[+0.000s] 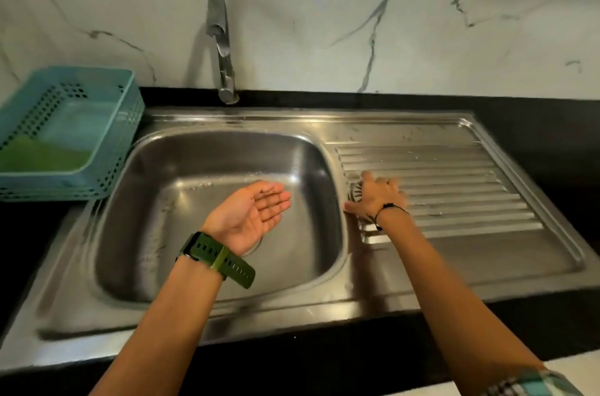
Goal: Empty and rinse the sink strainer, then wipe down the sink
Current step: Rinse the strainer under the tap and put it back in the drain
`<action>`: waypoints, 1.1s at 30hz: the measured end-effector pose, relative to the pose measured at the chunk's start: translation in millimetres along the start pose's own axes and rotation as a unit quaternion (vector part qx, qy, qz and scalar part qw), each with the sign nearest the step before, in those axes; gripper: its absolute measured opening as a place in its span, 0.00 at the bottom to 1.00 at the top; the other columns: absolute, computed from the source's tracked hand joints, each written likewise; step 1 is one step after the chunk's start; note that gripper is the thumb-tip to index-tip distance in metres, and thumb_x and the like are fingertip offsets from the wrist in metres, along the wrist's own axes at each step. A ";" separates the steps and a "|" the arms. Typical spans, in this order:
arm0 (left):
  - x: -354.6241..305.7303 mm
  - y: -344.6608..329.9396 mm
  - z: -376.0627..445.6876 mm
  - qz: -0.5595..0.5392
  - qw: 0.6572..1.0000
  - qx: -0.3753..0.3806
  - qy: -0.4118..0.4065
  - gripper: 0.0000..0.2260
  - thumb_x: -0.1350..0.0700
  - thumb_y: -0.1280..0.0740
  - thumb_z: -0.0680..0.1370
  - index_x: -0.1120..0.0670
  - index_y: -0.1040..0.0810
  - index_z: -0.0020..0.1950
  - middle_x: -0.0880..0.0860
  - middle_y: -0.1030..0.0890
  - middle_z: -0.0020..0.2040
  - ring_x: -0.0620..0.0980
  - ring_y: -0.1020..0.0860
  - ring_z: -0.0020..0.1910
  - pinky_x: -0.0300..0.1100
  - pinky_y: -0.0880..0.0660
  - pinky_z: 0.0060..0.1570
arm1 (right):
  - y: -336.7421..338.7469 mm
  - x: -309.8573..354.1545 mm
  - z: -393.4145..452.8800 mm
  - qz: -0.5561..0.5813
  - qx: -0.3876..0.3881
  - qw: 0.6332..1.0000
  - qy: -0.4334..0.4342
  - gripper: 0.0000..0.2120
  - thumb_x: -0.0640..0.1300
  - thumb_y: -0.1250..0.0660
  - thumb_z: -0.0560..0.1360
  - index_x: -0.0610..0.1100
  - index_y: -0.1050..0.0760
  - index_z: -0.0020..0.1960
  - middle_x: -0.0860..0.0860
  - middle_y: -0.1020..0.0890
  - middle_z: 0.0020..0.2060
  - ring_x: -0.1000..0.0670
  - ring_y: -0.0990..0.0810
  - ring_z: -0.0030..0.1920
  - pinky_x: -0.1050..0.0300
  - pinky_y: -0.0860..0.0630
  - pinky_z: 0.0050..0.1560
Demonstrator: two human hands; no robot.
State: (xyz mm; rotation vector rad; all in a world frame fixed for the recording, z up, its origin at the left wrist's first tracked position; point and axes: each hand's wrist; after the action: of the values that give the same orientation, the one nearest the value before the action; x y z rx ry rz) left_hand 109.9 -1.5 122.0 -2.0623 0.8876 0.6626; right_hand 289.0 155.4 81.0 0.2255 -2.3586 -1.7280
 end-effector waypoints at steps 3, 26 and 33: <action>-9.9 17.9 6.1 -0.023 0.999 -0.024 0.000 0.15 0.56 0.42 0.78 0.62 0.26 0.59 0.60 0.24 0.61 0.56 0.26 0.62 0.47 0.34 0.67 | -2.3 1.0 10.2 0.003 -0.007 1.000 -0.020 0.29 0.55 0.31 0.68 0.46 0.36 0.64 0.41 0.30 0.63 0.37 0.34 0.64 0.42 0.31 0.60; -104.4 70.6 97.0 -0.083 0.969 -0.220 -0.082 0.09 0.66 0.44 0.79 0.64 0.27 0.55 0.60 0.20 0.38 0.48 0.19 0.24 0.34 0.24 0.23 | 46.4 235.1 87.3 0.526 0.056 0.815 0.236 0.16 0.51 0.33 0.73 0.48 0.27 0.59 0.49 0.20 0.51 0.54 0.21 0.51 0.63 0.23 0.50; -102.6 79.7 105.2 -0.054 0.964 -0.245 -0.088 0.07 0.66 0.44 0.79 0.61 0.29 0.54 0.60 0.20 0.38 0.50 0.19 0.28 0.35 0.22 0.26 | 74.7 288.1 153.6 0.234 -0.089 0.952 0.175 0.20 0.58 0.38 0.73 0.43 0.31 0.34 0.44 0.25 0.38 0.40 0.20 0.47 0.57 0.33 0.34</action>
State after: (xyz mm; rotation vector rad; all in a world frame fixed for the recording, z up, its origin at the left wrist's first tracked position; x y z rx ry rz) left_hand -31.0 85.5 98.5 -2.4136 0.5383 1.0703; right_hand -28.8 248.9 129.7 -0.0531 -1.8077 -1.5092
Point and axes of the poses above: each hand's wrist, its own z-axis towards the middle knuckle, its own y-axis out of the back of the hand, x = y × z
